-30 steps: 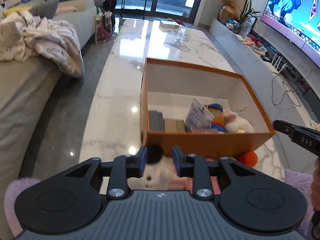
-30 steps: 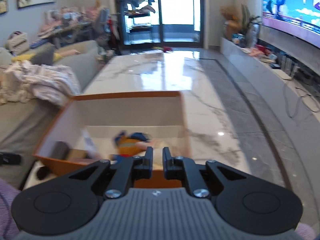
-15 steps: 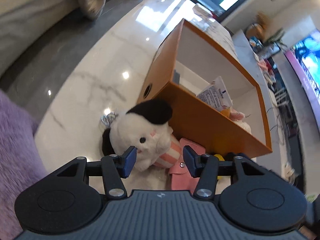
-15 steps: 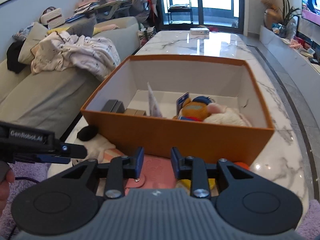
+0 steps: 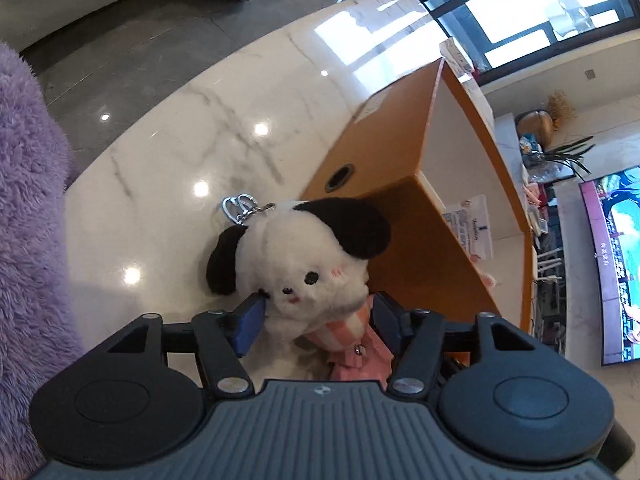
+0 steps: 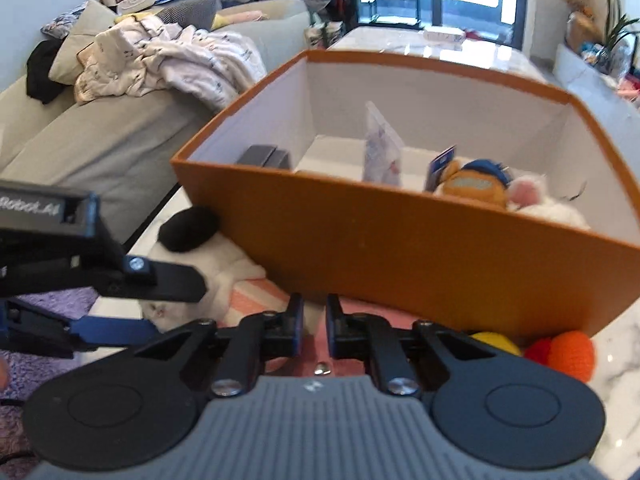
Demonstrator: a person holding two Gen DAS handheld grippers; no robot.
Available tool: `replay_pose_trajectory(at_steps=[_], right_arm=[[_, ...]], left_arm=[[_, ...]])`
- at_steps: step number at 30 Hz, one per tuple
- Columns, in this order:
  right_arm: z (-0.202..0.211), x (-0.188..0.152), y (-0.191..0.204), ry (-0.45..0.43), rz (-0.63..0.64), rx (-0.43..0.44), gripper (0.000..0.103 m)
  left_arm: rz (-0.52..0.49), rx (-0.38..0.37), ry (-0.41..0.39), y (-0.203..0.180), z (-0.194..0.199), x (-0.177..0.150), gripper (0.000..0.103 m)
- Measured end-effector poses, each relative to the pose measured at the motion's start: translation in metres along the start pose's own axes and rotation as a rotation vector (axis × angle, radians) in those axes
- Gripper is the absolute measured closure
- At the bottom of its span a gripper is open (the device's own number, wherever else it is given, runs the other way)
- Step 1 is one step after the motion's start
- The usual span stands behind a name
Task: Organize objects
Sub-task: 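Grasp the white dog plush with the left gripper while the right gripper grasps the pink case, then lift the dog plush and pink case and carry both over the orange box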
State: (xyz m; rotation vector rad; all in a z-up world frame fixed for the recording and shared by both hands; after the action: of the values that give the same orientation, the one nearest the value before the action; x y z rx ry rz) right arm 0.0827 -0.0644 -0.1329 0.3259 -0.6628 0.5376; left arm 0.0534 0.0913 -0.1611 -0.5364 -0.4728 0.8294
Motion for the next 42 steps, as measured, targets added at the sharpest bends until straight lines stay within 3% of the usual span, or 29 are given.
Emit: replay_pose_trajectory(at_steps=[5, 13, 19, 21, 23, 25, 29, 34, 42], right_arm=[[0.002, -0.010, 0.017, 0.052, 0.009, 0.094, 0.099], [0.004, -0.020, 0.032, 0.097, -0.017, 0.184, 0.099], [0.009, -0.020, 0.022, 0.088, -0.057, 0.153, 0.096], [0.018, -0.019, 0.011, 0.067, -0.085, 0.128, 0.088], [0.025, -0.019, -0.003, 0.046, -0.120, 0.086, 0.071], [0.030, -0.022, -0.018, 0.047, -0.150, 0.032, 0.071], [0.029, -0.031, -0.041, 0.097, -0.234, -0.024, 0.057], [0.013, -0.040, -0.049, 0.169, -0.303, -0.007, 0.052], [0.000, -0.044, -0.056, 0.187, -0.370, 0.039, 0.044]], left_arm=[[0.000, 0.077, -0.038, 0.005, -0.006, 0.006, 0.027], [-0.143, 0.144, -0.043, -0.002, -0.020, -0.003, 0.021], [-0.235, 0.139, -0.029, 0.002, -0.022, -0.009, 0.025], [-0.265, 0.148, -0.034, 0.000, -0.019, -0.012, 0.028], [-0.315, 0.163, -0.051, -0.002, -0.014, -0.014, 0.029], [-0.348, 0.163, -0.058, -0.004, -0.009, -0.018, 0.030], [-0.383, 0.101, -0.041, -0.014, 0.001, -0.031, 0.031], [-0.410, 0.019, -0.019, -0.026, 0.008, -0.040, 0.031], [-0.485, 0.071, 0.022, -0.033, -0.013, -0.048, 0.031]])
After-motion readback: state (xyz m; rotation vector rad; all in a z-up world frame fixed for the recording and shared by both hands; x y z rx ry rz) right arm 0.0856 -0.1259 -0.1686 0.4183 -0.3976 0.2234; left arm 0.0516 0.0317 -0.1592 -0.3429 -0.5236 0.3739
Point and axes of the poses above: each gripper's, at about its wrist camera, not at the fingertips, and z roughly against the way its jaws point, y to its left, x to its top, the point moved 8 cm from there along -z, roughly the way its jaws point, and after that the axes turned 1 degree about x, right-handed, at the moved point
